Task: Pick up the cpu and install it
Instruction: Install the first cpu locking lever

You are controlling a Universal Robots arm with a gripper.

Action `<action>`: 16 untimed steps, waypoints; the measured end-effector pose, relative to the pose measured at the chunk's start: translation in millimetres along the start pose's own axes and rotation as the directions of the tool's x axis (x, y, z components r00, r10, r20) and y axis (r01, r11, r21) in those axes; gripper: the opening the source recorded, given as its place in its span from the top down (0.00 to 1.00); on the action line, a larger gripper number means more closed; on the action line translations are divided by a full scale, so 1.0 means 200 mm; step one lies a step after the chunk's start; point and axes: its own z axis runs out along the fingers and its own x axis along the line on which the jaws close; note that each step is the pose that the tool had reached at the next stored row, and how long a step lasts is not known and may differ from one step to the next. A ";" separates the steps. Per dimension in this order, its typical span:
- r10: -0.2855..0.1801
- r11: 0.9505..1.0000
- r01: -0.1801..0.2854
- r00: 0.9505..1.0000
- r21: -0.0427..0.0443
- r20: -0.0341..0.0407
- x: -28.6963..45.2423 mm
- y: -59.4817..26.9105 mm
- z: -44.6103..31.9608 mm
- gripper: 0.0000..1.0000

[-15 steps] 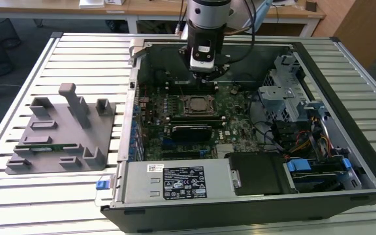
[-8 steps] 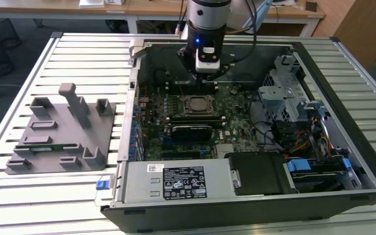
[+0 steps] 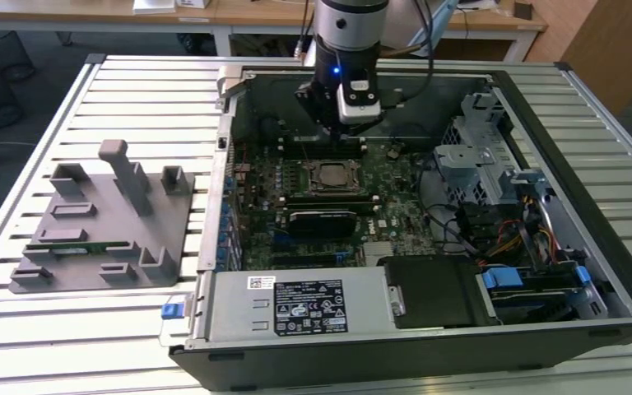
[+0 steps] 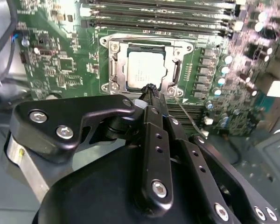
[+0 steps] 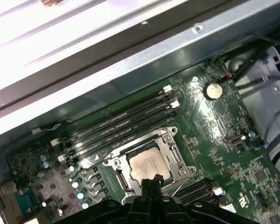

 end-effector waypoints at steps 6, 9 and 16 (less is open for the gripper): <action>-0.109 0.994 0.109 0.994 0.000 -0.003 0.000 0.000 0.005 0.89; -0.163 0.987 0.163 0.987 0.000 -0.004 0.000 0.000 0.007 0.89; -0.287 0.958 0.287 0.958 0.000 -0.007 0.000 0.000 0.010 0.89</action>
